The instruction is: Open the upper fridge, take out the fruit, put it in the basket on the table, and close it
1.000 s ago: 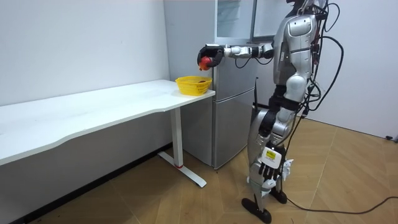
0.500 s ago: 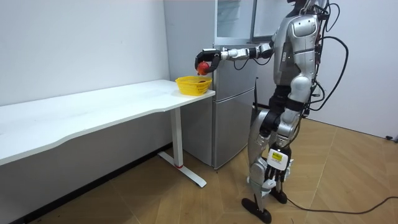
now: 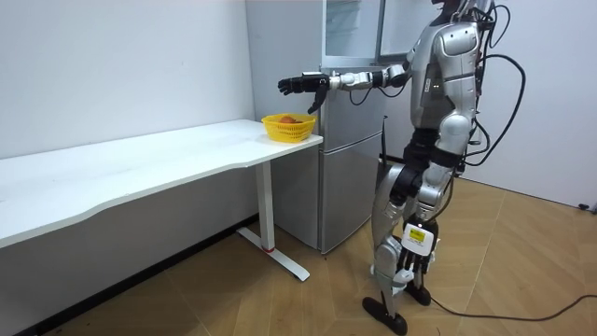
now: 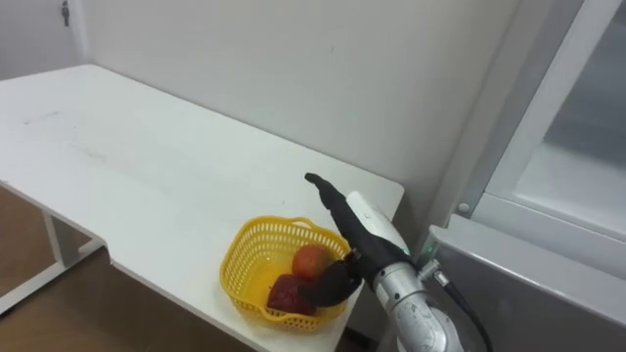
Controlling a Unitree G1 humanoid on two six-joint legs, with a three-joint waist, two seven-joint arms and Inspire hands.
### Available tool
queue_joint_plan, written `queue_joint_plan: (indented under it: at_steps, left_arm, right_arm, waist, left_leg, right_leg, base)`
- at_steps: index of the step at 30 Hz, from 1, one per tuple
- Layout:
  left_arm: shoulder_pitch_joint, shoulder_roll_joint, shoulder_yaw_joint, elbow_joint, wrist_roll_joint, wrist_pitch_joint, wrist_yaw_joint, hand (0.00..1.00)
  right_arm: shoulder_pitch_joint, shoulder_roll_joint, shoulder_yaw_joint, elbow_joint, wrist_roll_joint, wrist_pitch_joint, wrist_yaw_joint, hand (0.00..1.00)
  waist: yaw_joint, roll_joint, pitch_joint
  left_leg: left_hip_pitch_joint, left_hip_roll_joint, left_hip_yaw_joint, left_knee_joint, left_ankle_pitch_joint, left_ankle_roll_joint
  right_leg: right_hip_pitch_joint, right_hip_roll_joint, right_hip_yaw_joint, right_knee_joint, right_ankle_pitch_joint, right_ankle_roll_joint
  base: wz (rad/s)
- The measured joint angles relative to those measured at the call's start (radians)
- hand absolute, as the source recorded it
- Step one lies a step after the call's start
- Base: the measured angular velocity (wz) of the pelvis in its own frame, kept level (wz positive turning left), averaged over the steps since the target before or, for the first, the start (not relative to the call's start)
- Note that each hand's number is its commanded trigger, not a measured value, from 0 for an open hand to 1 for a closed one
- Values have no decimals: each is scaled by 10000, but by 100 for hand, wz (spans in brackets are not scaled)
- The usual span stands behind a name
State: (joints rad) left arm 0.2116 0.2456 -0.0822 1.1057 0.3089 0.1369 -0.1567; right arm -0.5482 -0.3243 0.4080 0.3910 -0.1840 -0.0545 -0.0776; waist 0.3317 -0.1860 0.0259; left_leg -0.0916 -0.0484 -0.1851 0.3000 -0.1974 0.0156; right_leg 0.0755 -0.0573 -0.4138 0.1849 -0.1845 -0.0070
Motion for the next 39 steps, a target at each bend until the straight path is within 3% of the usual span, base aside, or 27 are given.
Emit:
queue_joint_plan:
  at_steps: [13,27,31,37,39]
  left_arm:
    - [9,-19,5,-438,0,96,-2,0]
    - [238,-36,-5,-633,17,46,182,0]
    - [270,-87,0,-615,27,-3,221,0]
    - [262,-233,34,-468,27,-229,246,0]
    - [263,-354,122,-461,81,-359,323,0]
  right_arm:
    - [1,19,13,113,-1,121,1,0]
    - [-80,83,-107,-149,790,10,-133,0]
    - [-93,205,-540,-691,819,-29,-285,0]
    - [20,280,-774,-2890,488,-319,-623,0]
    - [236,309,-1025,-3883,243,-430,-769,0]
  waist:
    - [47,52,21]
    - [-33,322,-7]
    - [-73,365,-4]
    - [-319,734,-120]
    - [-571,877,-137]
  left_leg:
    - [-30,-1,37,61,1,2]
    - [106,2,74,80,-3,10]
    - [105,17,155,107,-9,17]
    - [414,49,500,-29,-14,47]
    - [534,51,577,-141,-13,66]
  right_leg:
    - [-15,-6,21,4,0,0]
    - [114,-16,12,16,0,0]
    - [96,-14,65,12,2,-3]
    - [147,-40,542,25,2,-3]
    - [207,-47,629,26,6,2]
  base:
    - [0]
    - [-1]
    - [-5]
    - [-19]
    - [-15]
